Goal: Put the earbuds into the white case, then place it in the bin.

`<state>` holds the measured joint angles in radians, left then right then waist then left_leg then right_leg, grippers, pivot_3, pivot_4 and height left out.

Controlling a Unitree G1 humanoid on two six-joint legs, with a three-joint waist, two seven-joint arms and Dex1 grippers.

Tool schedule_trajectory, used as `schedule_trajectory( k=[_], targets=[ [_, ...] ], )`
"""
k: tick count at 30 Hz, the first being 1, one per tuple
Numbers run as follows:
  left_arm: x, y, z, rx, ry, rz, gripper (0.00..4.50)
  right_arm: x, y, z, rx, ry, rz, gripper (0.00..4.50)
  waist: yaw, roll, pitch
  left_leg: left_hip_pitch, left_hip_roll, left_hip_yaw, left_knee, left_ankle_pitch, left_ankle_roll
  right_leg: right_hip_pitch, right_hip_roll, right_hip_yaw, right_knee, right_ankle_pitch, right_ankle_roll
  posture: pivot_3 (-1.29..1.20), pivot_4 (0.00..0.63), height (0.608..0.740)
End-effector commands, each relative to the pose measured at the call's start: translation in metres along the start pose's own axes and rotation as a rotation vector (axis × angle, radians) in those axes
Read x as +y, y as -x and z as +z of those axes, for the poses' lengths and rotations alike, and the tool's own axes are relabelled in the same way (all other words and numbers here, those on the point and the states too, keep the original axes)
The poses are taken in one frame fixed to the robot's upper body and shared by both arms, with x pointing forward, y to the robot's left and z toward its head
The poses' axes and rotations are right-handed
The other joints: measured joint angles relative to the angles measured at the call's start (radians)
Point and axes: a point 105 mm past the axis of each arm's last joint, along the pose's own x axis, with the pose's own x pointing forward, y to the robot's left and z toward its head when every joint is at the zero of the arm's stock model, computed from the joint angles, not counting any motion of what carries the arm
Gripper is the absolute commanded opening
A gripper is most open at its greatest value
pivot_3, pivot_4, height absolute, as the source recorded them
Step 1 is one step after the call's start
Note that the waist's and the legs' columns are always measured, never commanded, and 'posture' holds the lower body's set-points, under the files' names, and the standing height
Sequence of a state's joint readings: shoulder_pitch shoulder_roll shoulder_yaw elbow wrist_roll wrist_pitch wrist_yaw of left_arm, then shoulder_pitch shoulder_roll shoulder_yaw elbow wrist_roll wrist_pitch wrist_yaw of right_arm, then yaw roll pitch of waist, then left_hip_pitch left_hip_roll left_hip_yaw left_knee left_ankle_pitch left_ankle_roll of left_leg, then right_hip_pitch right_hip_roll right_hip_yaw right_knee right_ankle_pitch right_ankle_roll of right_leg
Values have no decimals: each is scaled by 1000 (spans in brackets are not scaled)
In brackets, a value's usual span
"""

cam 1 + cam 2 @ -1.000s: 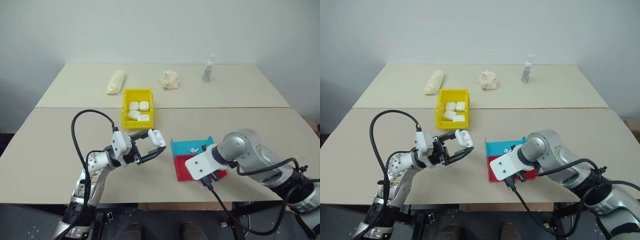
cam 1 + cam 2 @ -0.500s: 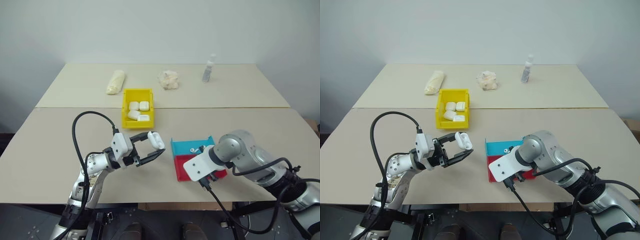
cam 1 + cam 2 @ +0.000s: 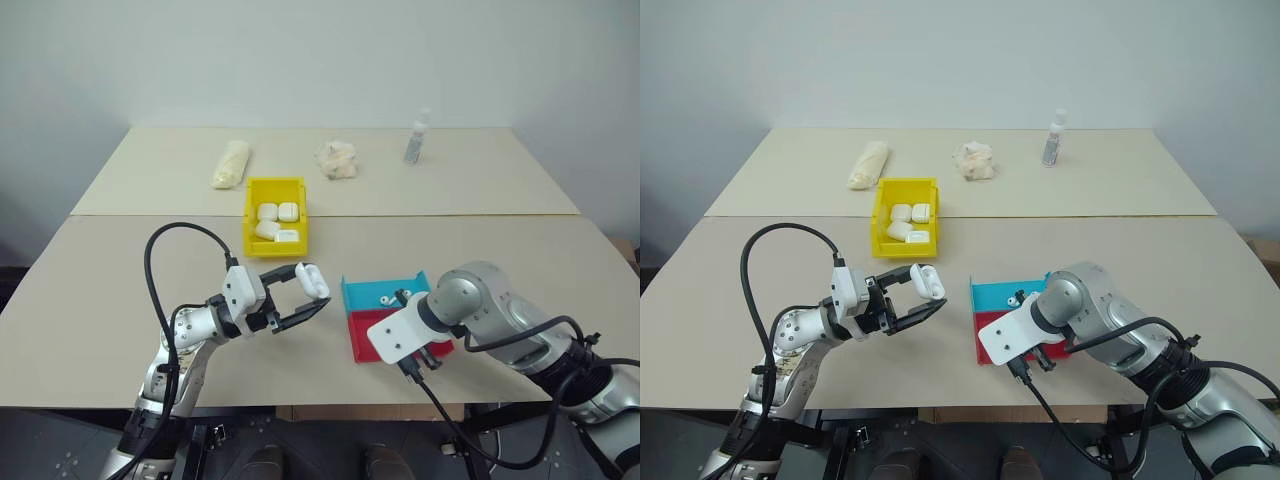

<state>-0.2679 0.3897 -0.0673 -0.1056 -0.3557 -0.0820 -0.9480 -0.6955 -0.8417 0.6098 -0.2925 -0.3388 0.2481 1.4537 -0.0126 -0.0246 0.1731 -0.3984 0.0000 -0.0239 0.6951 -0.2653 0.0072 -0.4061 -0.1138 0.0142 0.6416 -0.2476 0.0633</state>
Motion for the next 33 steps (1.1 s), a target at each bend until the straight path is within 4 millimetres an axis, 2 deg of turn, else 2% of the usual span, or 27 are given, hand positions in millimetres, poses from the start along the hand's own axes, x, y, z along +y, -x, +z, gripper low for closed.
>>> schedule_trajectory(
  k=[1, 5, 9, 13, 16, 21, 26, 29, 33],
  targets=[
    [-1, -3, 10, -33, -30, -5, 2783, -4, 6, 0, 10, 16, -30, 1156, 0, 0, 0, 0, 0, 0, 0, 0, 0, 0, 0, 0, 0, 0, 0, 0, 150, 740],
    [-1, -4, 10, -32, -31, -3, 2783, -3, 5, -2, 14, 15, -28, 1156, 0, 0, 0, 0, 0, 0, 0, 0, 0, 0, 0, 0, 0, 0, 0, 0, 150, 740],
    [-2, -4, 10, -35, -31, -1, 2783, -3, 6, -2, 20, 15, -29, 619, 0, 0, 0, 0, 0, 0, 0, 0, 0, 0, 0, 0, 0, 0, 0, 0, 150, 740],
    [-2, -4, 12, -45, -31, -6, 2783, -5, 9, 0, 14, 10, -44, 619, 0, 0, 0, 0, 0, 0, 0, 0, 0, 0, 0, 0, 0, 0, 0, 0, 150, 740],
    [-3, -5, 20, -73, -26, -19, 2783, -7, 21, 6, -23, -8, -81, 619, 0, 0, 0, 0, 0, 0, 0, 0, 0, 0, 0, 0, 0, 0, 0, 0, 150, 740],
    [-11, -12, 46, -165, -4, -77, 2783, -23, 77, 19, -194, -130, -271, 619, 1, 0, 0, -1, 0, -1, 0, 0, 0, 0, 0, 0, 0, 0, 0, 0, 150, 740],
    [-21, -21, 64, -229, 27, -170, 2783, -28, 150, 21, -447, -242, -510, 619, 7, 0, 0, 0, 0, -1, 0, 0, 0, 1, 0, 0, 0, 0, 0, 0, 150, 740],
    [-22, -23, 67, -252, 33, -206, 2783, -27, 170, 23, -537, -245, -602, 619, 9, 0, 0, 0, 0, -1, 0, -1, 1, 2, 0, 0, -1, 0, 0, 0, 150, 740],
    [-26, -31, 71, -277, 42, -265, 2783, -34, 204, 36, -782, -230, -793, 619, 3, 0, 0, 0, 0, 0, 0, -1, 1, 1, 0, 0, 0, 0, 0, 0, 150, 740]
  ],
)
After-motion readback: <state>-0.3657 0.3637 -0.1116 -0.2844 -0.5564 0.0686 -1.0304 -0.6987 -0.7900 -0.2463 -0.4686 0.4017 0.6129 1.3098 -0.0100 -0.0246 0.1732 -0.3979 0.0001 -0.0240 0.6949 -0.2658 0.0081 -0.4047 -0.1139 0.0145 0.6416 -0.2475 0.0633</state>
